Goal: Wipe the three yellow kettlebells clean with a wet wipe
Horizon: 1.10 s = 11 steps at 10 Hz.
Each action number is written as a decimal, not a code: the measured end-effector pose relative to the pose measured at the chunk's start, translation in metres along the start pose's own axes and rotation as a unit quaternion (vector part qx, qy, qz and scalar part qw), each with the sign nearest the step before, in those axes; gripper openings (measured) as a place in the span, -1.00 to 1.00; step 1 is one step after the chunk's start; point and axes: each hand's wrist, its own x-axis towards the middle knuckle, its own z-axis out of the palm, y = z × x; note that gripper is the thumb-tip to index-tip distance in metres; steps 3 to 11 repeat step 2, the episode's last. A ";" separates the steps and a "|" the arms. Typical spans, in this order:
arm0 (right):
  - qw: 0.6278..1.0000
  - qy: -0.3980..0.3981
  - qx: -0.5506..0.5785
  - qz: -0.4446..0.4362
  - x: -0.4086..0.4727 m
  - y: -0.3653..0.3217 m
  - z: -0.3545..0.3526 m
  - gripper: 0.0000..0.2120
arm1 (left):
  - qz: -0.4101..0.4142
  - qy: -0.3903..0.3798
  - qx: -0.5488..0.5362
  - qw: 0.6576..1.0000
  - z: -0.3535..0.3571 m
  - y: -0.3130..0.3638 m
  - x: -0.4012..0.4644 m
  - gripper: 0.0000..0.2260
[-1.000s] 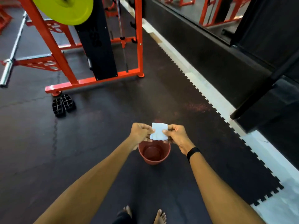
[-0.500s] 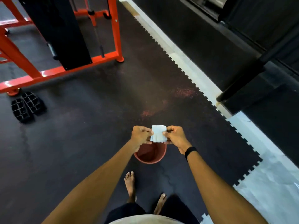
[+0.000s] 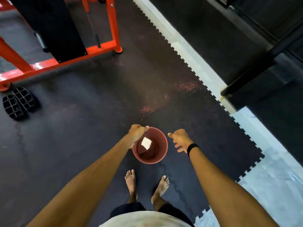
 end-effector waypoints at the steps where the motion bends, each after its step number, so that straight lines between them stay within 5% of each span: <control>1: 0.999 -0.045 0.008 0.004 -0.001 -0.007 -0.007 -0.52 | -0.004 -0.023 -0.002 1.000 0.005 0.012 -0.001 -0.72; 11: 0.997 -0.066 0.041 -0.016 -0.004 -0.012 -0.010 -0.56 | -0.016 -0.059 -0.027 0.998 0.011 0.014 0.000 -0.62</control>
